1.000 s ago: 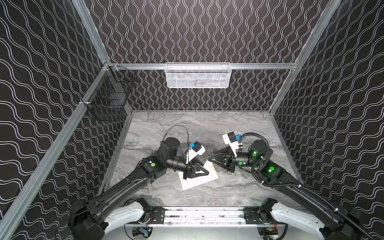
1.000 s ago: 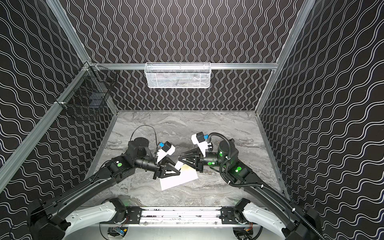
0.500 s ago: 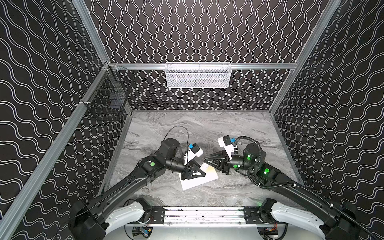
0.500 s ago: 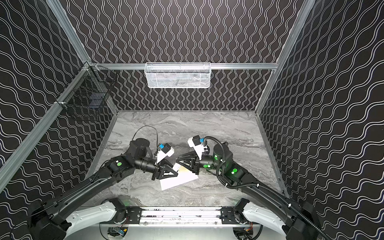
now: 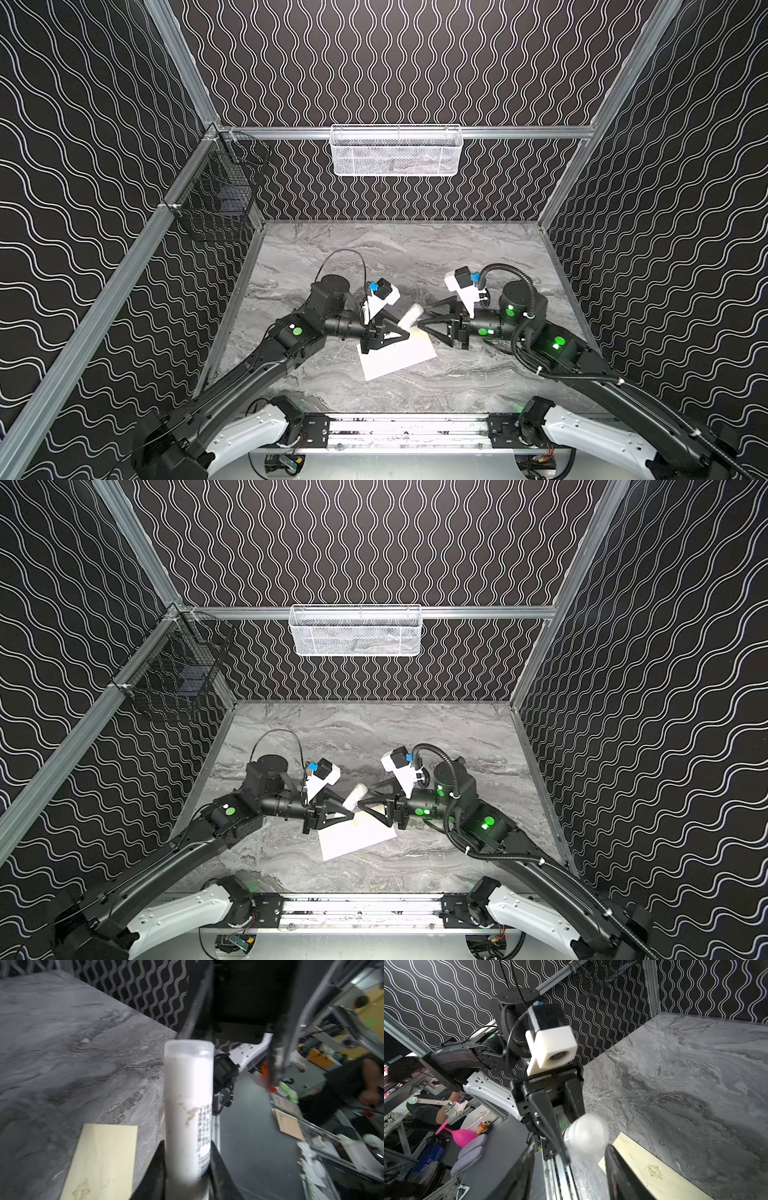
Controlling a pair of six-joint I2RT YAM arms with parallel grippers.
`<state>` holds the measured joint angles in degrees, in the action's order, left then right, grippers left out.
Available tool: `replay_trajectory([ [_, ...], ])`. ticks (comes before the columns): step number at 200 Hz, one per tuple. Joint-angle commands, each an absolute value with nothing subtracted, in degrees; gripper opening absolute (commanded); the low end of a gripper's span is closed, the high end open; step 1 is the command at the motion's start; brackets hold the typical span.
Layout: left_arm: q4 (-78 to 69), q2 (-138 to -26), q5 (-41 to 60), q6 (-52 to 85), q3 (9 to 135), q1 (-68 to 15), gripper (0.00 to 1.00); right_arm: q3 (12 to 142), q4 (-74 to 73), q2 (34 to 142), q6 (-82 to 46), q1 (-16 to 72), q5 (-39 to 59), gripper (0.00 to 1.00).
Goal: Place the letter into the envelope and seal it
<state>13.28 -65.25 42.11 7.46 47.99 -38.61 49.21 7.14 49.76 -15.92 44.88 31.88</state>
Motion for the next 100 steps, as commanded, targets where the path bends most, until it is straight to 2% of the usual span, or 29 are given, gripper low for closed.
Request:
replay_trajectory([
  [1,17.0,-64.3,31.3,9.6,48.5,-38.3,0.0,47.8,13.7,47.1,-16.3,44.7,23.9,0.61],
  [29,22.1,-63.6,20.1,17.1,46.0,-38.4,0.0,42.0,13.2,45.6,-19.5,44.7,12.6,0.62],
  [57,27.7,-62.5,8.9,24.4,44.4,-38.3,0.0,39.7,13.7,50.9,-18.6,46.2,4.0,0.57],
  [77,31.3,-60.4,2.4,29.2,42.0,-38.4,0.0,37.7,8.6,57.4,-16.8,48.5,0.8,0.55],
  [100,31.9,-58.0,-1.7,34.3,37.1,-38.0,0.0,36.9,1.0,66.5,-13.9,48.9,1.8,0.53],
])
